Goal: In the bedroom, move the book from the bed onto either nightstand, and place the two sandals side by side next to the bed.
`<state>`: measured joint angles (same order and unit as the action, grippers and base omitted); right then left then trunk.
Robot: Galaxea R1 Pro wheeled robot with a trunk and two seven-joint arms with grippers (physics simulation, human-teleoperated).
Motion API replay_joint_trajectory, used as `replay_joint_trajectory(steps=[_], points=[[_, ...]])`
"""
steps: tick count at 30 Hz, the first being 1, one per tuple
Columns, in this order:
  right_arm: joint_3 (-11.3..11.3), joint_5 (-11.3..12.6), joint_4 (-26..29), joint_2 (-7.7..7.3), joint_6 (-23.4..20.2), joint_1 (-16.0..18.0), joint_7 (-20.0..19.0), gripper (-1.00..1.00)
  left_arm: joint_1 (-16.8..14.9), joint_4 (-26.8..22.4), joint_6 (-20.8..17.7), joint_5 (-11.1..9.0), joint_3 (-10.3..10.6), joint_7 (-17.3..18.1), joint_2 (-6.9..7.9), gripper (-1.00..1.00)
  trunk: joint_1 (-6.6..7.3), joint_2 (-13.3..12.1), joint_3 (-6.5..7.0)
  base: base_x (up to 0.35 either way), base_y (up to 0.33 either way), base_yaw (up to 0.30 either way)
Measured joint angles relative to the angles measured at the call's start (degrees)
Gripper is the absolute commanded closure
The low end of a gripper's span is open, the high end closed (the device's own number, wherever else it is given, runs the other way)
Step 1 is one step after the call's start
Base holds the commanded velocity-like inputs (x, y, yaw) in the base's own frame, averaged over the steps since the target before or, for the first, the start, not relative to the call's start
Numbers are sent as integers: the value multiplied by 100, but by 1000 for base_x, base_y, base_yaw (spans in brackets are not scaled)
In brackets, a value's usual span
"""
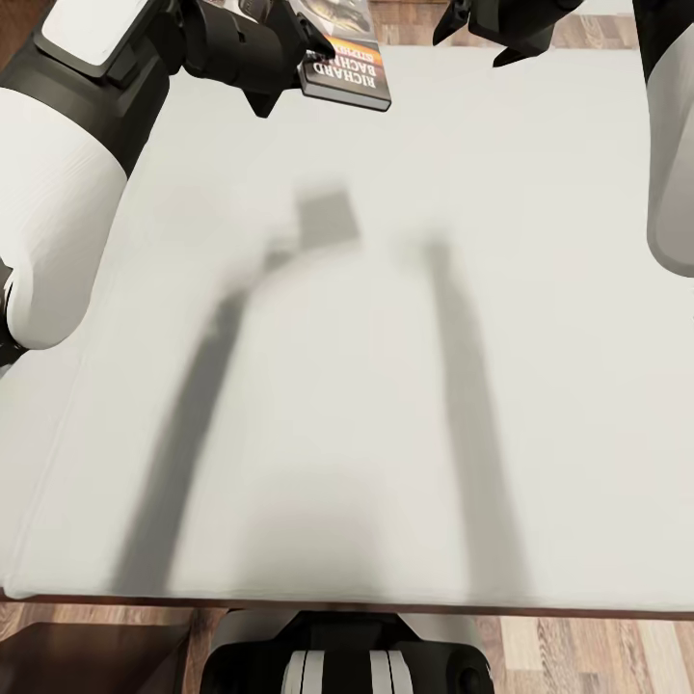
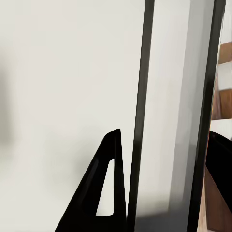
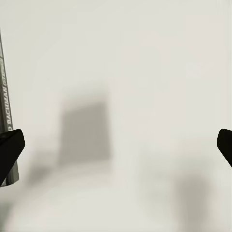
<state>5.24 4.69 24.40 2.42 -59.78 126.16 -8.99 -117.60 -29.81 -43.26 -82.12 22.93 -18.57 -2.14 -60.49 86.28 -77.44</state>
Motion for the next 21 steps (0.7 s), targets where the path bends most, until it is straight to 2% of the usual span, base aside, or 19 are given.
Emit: replay_joint_trajectory(steps=[21], points=[[14,14,0,0,0,2,-11,-100,12,-23,0,-31,-15,27,0,100,0,0,200,0,0,0]])
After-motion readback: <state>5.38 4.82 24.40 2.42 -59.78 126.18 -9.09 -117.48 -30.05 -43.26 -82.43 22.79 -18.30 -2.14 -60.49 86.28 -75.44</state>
